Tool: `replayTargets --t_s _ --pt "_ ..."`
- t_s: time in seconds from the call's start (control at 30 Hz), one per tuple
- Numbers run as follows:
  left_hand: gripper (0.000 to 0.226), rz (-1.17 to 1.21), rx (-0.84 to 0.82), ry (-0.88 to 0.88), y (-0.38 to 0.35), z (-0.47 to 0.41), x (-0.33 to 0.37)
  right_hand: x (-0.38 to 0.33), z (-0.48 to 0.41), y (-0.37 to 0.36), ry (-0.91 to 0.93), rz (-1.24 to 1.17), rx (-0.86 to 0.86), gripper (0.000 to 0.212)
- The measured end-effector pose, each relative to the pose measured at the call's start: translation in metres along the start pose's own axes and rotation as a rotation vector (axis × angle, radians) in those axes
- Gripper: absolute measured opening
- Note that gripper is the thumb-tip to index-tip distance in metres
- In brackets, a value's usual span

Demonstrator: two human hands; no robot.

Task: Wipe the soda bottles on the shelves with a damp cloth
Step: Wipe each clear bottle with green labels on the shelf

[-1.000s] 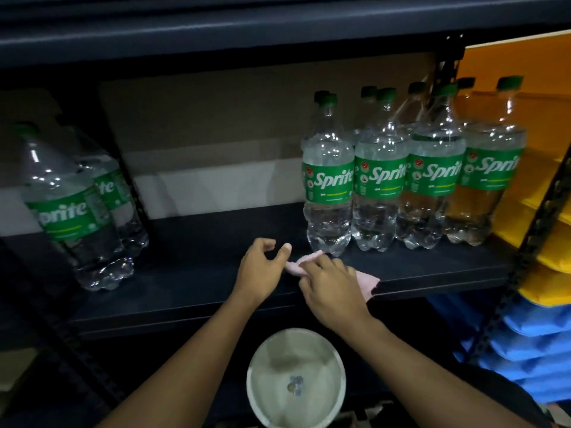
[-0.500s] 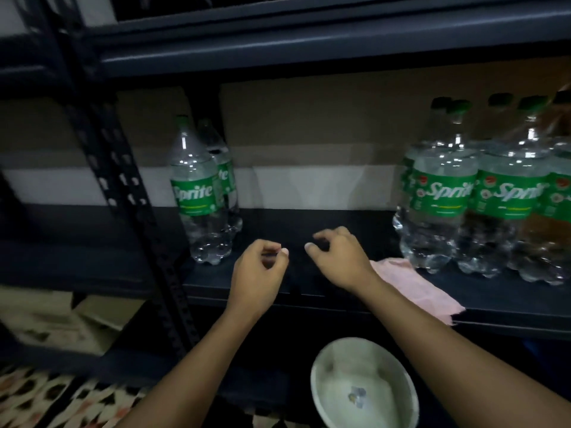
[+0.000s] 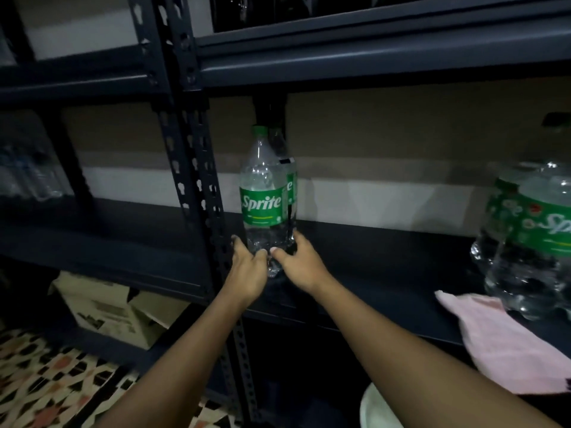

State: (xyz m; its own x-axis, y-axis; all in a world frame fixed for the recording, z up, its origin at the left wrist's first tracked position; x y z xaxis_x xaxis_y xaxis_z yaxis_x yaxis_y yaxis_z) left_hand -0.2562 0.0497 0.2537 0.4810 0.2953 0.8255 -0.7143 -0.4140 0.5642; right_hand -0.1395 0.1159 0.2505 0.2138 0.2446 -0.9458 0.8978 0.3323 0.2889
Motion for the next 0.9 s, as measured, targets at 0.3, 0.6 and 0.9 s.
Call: replayTargets --t_s 0.3,0.6,0.9 --pt "0.081 0.237 0.045 0.017 -0.021 -0.003 -0.008 0.014 -0.001 -0.009 -0.045 -0.159 0.008 0.065" --pt "0.067 0.122 0.047 -0.048 -0.056 0.029 0.014 0.034 0.037 0.051 -0.008 -0.215 0.098 0.048" --pt "0.045 0.212 -0.126 -0.208 -0.114 0.062 0.036 0.054 0.088 0.127 -0.004 -0.151 0.237 0.055"
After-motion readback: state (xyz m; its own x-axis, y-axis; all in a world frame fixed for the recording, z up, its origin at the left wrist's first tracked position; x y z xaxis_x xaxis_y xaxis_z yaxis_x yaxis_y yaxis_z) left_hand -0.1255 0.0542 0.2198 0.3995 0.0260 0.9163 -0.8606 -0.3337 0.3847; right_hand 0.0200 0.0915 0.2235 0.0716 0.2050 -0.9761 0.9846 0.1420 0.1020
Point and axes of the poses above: each hand's wrist, its own z-axis away from the middle knuckle, its own y-axis out of the back of the hand, x = y × z, the point moved 2 cm from there along -z, towards the middle knuckle, and after that the axes turned 6 degrees about -z, right-handed, at the moved point
